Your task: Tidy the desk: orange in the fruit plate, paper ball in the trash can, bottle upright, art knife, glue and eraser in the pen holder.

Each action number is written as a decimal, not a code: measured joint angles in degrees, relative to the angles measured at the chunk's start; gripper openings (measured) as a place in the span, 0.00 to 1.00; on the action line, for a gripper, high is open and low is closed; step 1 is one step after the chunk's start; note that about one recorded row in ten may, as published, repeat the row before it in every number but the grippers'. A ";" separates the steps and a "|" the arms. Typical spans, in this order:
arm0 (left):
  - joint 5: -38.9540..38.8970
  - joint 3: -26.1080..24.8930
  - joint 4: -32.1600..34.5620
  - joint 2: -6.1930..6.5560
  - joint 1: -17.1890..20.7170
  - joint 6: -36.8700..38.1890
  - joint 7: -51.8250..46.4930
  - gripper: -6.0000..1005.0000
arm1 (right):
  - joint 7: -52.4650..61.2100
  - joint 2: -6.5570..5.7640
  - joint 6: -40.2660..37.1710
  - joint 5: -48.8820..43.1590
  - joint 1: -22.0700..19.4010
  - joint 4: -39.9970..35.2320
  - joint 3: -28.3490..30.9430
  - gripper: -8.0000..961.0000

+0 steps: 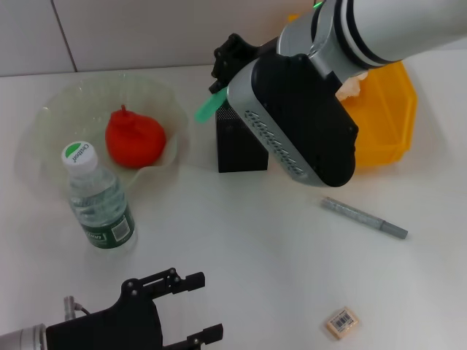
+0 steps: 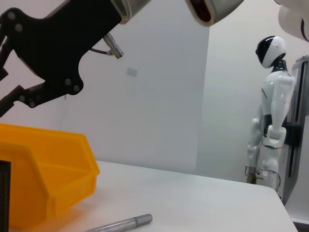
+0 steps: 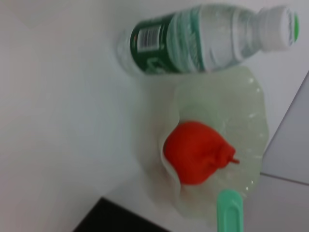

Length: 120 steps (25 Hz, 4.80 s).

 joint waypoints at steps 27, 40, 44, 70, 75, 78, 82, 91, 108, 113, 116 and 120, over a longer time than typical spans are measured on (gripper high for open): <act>-0.51 -3.17 -0.05 -1.82 1.49 -0.72 1.34 0.69 | -10.20 -0.21 7.13 -11.67 -1.57 5.39 0.43 0.20; -0.50 -3.25 -0.02 -2.17 1.49 -0.89 1.38 0.69 | -11.39 -0.29 12.06 -13.92 0.56 10.69 -4.20 0.21; -0.46 -3.25 -0.02 -2.16 1.52 -0.89 1.38 0.69 | -12.30 -0.29 12.54 -13.92 1.66 11.97 -4.47 0.21; -0.51 -3.55 0.08 -2.75 1.35 -1.81 1.59 0.69 | -18.44 -0.71 18.51 -14.09 5.45 20.78 -6.59 0.22; -0.51 -3.62 0.06 -2.90 1.43 -1.83 2.17 0.69 | -18.91 -0.73 19.50 -14.09 6.23 22.47 -7.40 0.22; -0.52 -3.68 0.03 -2.95 1.49 -1.85 2.23 0.69 | -19.12 -0.71 19.67 -14.09 6.51 23.00 -7.83 0.22; -0.51 -3.69 -0.03 -3.02 1.96 -1.85 2.25 0.69 | -19.15 -0.64 19.77 -14.10 6.94 23.47 -8.61 0.22; -0.40 -3.69 -0.03 -3.03 2.30 -1.85 2.26 0.69 | -19.22 -0.40 19.80 -14.22 7.88 25.28 -9.42 0.22; -0.44 -3.68 -0.03 -2.74 2.46 -1.84 2.25 0.69 | -18.83 -0.12 20.70 -14.27 8.69 27.47 -9.41 0.23; -0.51 -3.68 -0.03 -2.66 2.36 -1.85 2.25 0.69 | -18.74 -0.11 20.23 -14.26 8.67 27.20 -9.41 0.23; -0.51 -3.68 -0.02 -2.66 2.32 -1.85 2.25 0.69 | -18.70 -0.11 20.03 -14.23 8.60 26.76 -9.40 0.25; -0.51 -3.68 -0.01 -2.67 2.21 -1.83 2.25 0.69 | -17.37 -0.11 18.88 -14.16 7.87 24.12 -8.84 0.30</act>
